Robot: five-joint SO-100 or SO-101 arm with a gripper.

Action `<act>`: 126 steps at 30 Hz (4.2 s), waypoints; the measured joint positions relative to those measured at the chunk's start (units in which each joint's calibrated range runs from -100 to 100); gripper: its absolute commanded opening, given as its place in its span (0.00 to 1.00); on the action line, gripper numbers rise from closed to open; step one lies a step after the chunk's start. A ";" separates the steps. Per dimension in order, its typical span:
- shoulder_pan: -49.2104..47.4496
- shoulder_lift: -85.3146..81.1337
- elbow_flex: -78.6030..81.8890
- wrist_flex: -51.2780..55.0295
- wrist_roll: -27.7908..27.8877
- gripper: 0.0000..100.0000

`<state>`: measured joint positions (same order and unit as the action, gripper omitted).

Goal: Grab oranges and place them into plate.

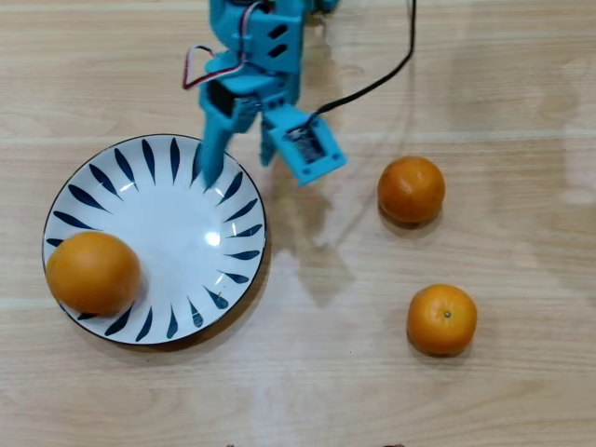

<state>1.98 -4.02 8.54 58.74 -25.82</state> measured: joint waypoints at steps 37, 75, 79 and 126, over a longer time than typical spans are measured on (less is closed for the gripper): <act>-35.20 7.87 -4.60 5.86 -22.38 0.48; -31.49 29.79 -15.05 -4.31 -25.35 0.28; -30.98 29.79 -15.05 -3.53 -25.35 0.24; 8.36 6.77 6.29 -16.02 3.50 0.22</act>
<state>10.34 2.75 14.83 42.72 -22.33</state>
